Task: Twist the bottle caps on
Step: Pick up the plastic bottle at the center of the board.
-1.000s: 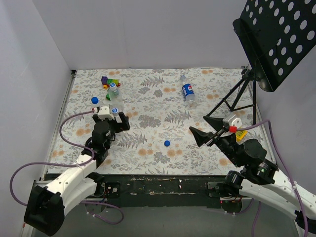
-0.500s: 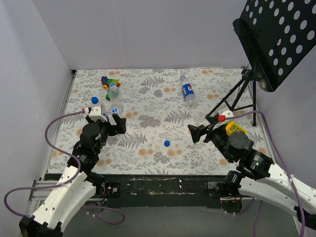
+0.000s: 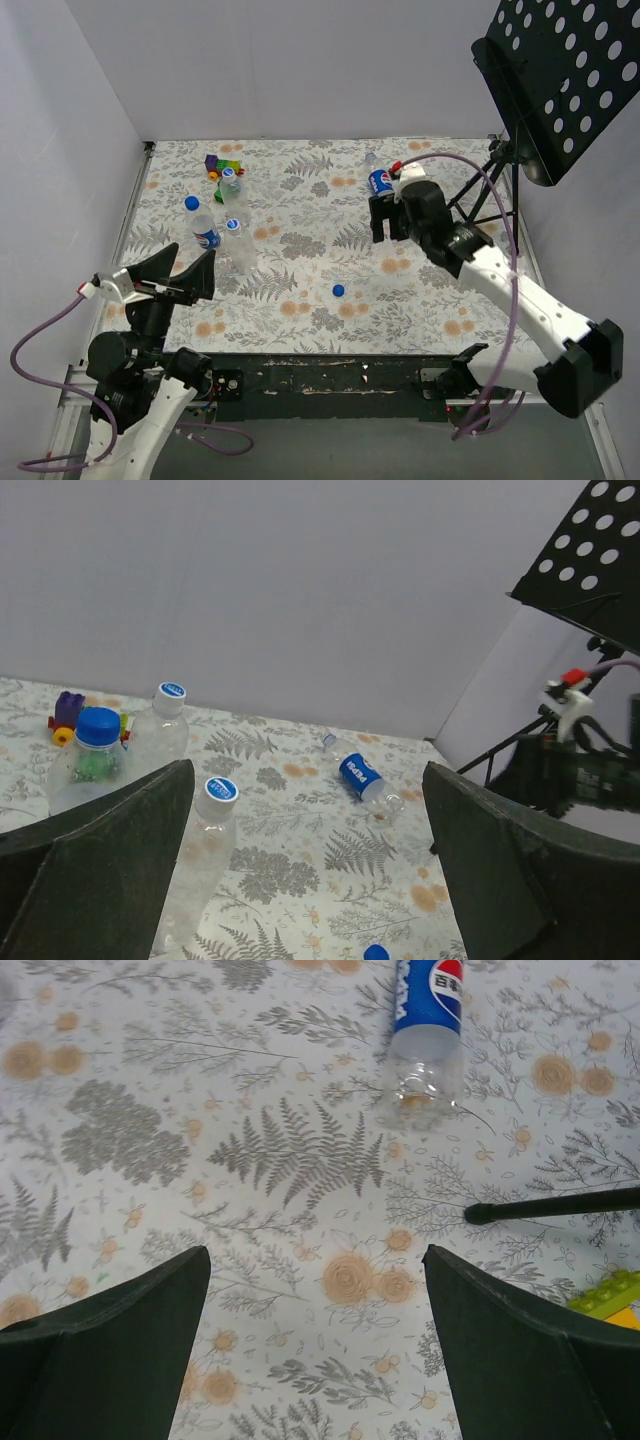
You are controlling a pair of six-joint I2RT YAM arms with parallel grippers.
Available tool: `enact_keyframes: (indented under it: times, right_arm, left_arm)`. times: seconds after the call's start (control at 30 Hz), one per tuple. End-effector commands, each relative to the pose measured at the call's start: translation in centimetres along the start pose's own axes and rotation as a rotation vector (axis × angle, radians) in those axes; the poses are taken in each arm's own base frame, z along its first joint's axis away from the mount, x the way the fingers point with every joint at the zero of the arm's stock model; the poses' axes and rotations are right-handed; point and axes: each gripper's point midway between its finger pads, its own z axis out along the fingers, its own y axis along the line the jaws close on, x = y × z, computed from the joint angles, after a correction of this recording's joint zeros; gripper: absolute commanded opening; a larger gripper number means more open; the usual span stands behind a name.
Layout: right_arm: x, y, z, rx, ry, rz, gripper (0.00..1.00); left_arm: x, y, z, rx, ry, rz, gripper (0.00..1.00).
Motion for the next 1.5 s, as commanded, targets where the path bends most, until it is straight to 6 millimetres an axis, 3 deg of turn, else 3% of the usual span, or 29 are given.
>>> enact_keyframes:
  times: [0.0,0.17,0.37,0.47,0.67,0.83,1.1,1.33,1.47]
  right_arm:
    - [-0.5,-3.1,4.4,-0.012,0.101,0.087,0.95]
    - [-1.2,-7.5,10.9,0.043,0.213,0.156,0.95]
    - [0.3,-10.6,18.4,0.067,0.329,0.155,0.94]
    - [1.7,-10.8,20.7,0.053,0.383,0.153,0.92]
    - [5.5,-10.6,22.3,0.02,0.459,0.146,0.87]
    - [8.0,-10.2,22.1,-0.005,0.509,0.139,0.72]
    - [7.8,-8.4,18.8,-0.071,0.446,0.147,0.53]
    - [5.0,-2.8,13.2,-0.202,0.238,0.173,0.52]
    - [3.0,1.2,8.8,-0.331,0.06,0.19,0.52]
  left_arm:
    - [0.8,-0.3,-1.3,0.08,-0.046,0.058,0.98]
    - [2.6,0.5,-1.4,0.074,-0.025,0.094,0.98]
    - [3.9,0.0,-1.2,0.132,-0.02,0.108,0.98]
    - [3.9,0.3,-1.1,0.11,-0.022,0.096,0.98]
    - [3.7,0.5,-0.8,0.075,-0.03,-0.011,0.98]
    - [3.7,-0.8,-0.5,0.125,-0.017,-0.072,0.98]
    - [2.6,-4.8,1.1,0.24,0.085,-0.206,0.98]
    - [2.8,-9.0,3.7,0.375,0.229,-0.335,0.98]
    - [3.6,-10.7,5.5,0.428,0.302,-0.406,0.98]
